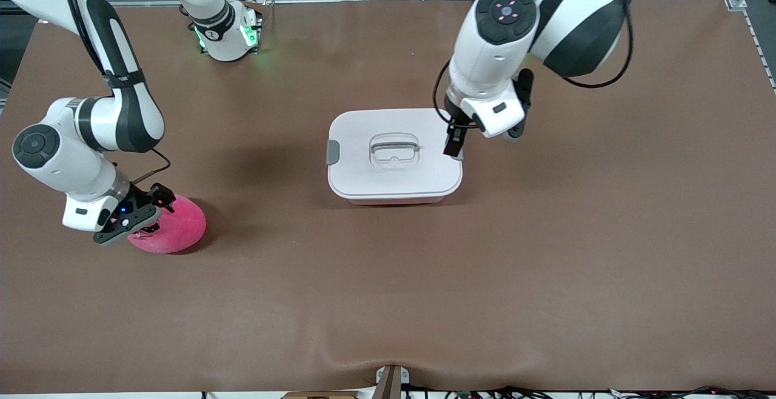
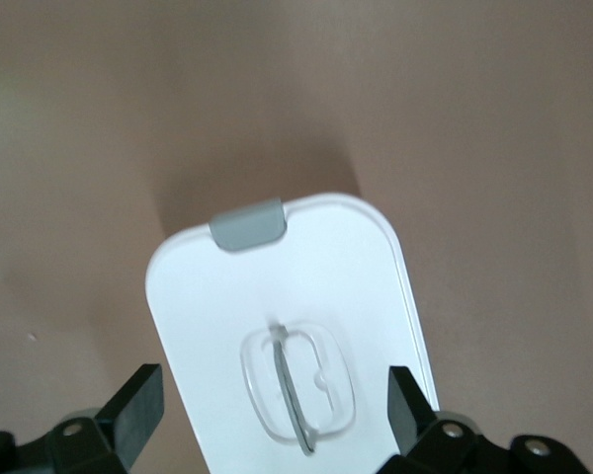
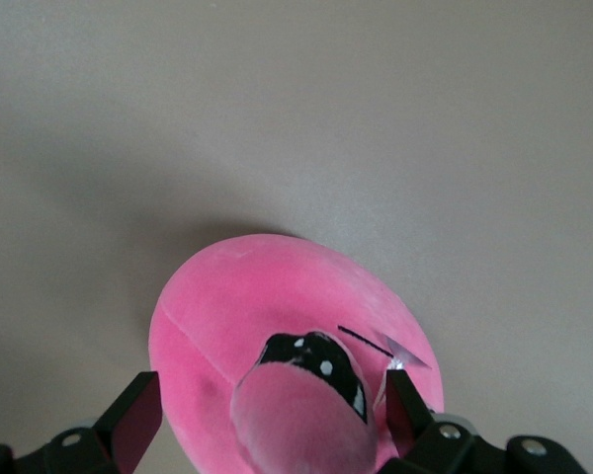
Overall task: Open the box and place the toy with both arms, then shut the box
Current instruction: 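Grasp the pink plush with the right gripper while the left gripper reaches the lid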
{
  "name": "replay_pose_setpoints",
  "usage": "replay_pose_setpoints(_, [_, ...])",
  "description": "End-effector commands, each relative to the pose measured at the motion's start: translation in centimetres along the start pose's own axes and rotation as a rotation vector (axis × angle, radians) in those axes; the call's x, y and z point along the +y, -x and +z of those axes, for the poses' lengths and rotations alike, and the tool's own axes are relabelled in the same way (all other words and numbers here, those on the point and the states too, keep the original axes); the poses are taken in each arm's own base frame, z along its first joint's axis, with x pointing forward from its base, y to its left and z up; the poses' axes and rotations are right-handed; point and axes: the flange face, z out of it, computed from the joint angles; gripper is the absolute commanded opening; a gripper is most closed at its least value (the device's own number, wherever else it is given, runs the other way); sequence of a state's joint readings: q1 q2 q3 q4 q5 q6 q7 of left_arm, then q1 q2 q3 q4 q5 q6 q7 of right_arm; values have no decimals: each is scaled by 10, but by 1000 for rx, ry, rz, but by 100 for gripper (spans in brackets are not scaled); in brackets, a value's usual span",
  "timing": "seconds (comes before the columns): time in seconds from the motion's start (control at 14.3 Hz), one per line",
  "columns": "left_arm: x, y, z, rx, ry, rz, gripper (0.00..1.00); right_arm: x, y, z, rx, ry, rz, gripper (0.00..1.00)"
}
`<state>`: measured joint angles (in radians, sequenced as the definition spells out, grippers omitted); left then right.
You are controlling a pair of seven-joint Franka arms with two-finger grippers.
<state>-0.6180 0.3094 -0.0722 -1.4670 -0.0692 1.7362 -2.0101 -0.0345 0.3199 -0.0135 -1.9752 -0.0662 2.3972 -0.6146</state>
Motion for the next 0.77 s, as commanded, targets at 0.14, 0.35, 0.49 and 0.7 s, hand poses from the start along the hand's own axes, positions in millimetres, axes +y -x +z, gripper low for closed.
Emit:
replay_pose_setpoints(0.14, [5,45,36,-30,28,-112,100,2,1,2,-6,-1,-6,95])
replay_pose_setpoints(0.35, [5,68,64,-36,31,-163,100,0,4,6,-32,-20,3,65])
replay_pose_setpoints(0.49, [5,81,80,-42,37,-192,100,1,5,6,-41,-26,8,42])
replay_pose_setpoints(0.7, [3,93,100,-34,20,-227,100,-5,9,9,-103,-67,-19,0])
